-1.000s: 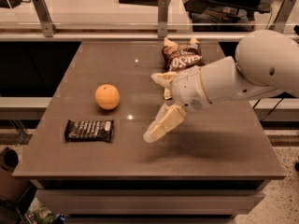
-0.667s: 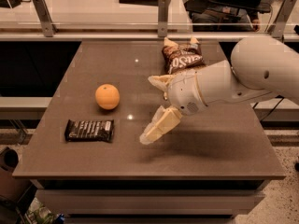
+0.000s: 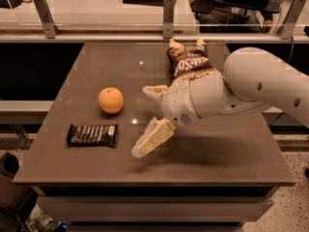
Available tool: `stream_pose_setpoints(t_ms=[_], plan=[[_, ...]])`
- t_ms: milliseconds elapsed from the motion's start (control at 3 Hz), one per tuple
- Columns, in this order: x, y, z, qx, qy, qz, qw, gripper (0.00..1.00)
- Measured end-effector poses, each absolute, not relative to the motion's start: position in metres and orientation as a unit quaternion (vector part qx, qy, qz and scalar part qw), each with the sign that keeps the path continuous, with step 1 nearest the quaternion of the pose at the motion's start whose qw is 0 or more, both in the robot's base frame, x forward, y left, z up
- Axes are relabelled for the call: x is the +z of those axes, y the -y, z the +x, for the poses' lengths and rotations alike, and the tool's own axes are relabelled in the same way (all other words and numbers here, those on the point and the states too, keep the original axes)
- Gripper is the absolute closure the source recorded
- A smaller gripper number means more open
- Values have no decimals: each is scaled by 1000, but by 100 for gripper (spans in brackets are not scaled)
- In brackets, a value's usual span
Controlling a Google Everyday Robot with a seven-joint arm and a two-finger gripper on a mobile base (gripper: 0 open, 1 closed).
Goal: Pick rxbar chocolate
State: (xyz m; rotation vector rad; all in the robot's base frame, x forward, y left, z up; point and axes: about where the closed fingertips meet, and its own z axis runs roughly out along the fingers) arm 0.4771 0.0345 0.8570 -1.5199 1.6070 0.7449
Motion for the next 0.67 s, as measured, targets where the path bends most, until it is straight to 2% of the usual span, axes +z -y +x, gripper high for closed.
stream_pose_setpoints(t_ms=[667], plan=[[842,-66,466,319,-620,-601,391,0]])
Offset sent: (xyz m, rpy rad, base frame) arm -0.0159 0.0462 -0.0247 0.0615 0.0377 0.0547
